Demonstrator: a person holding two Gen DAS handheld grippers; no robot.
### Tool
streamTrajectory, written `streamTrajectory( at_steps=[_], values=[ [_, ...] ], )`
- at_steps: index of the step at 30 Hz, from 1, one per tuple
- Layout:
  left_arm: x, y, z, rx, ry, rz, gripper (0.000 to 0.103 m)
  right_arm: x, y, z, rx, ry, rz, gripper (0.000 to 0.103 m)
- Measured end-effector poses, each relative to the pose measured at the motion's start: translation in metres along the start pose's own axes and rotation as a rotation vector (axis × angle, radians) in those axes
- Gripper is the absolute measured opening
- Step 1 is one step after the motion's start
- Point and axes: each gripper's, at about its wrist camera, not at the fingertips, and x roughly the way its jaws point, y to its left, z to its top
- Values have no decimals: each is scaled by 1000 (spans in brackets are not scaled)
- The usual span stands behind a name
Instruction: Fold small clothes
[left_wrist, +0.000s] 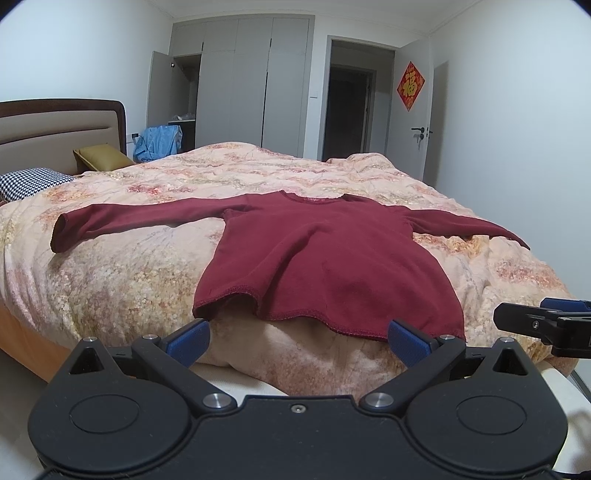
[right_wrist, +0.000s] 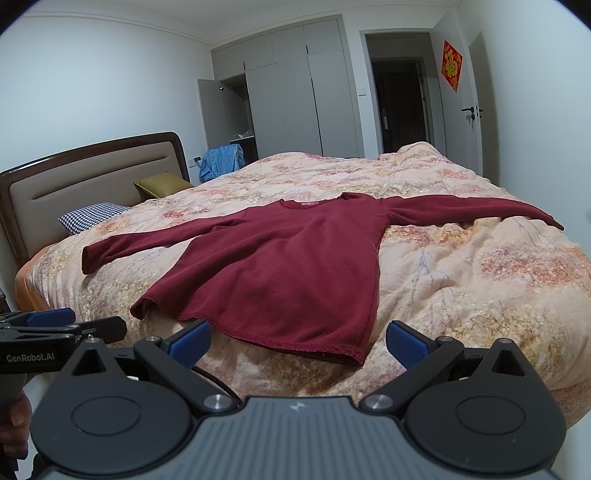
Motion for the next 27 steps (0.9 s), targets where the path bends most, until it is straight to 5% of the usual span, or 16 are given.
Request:
streamTrajectory(
  at_steps=[12, 27],
  values=[
    [32, 10, 18, -14, 81, 57, 102, 25, -16, 10, 23, 91, 56, 103],
    [126, -25, 98, 8, 61, 49, 102, 104, -83, 53, 32, 152, -79, 103]
  ],
)
